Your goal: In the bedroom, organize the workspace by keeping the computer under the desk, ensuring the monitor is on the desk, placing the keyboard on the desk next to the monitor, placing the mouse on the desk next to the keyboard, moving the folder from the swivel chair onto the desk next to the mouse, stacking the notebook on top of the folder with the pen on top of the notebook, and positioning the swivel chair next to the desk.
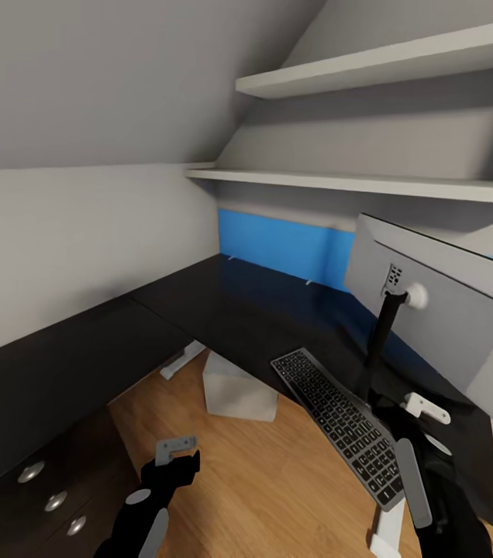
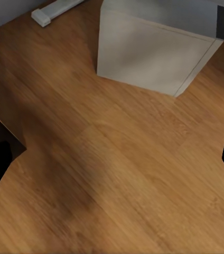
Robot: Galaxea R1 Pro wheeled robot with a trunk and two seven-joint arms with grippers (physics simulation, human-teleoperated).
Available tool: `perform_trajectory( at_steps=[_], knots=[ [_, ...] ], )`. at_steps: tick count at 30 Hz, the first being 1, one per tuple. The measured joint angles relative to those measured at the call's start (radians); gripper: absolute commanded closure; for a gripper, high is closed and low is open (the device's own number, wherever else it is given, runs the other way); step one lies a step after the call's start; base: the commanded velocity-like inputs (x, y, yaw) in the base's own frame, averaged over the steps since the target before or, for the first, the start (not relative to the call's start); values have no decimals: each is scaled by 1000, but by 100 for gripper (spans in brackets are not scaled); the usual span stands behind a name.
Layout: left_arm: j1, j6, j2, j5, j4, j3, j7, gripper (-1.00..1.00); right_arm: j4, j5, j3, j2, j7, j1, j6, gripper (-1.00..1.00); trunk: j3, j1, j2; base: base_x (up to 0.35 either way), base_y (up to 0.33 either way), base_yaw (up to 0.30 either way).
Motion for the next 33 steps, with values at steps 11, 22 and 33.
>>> perform_trajectory(
  at_steps=[11,22,33],
  knots=[
    [0,-3,0,0,0,0,2,-100,-102,-71,-18,-2,46,78,0,-100,-35,42,-77,0,0,0],
    [0,-4,0,0,1,0,2,-100,-137,-113,-34,-1,54,111,1,-100,-66,81,-147,-64,0,0],
    [0,-5,0,0,0,0,1,-100,-138,-116,-37,-3,55,113,-2,-100,-66,81,-147,-30,0,0]
  ],
)
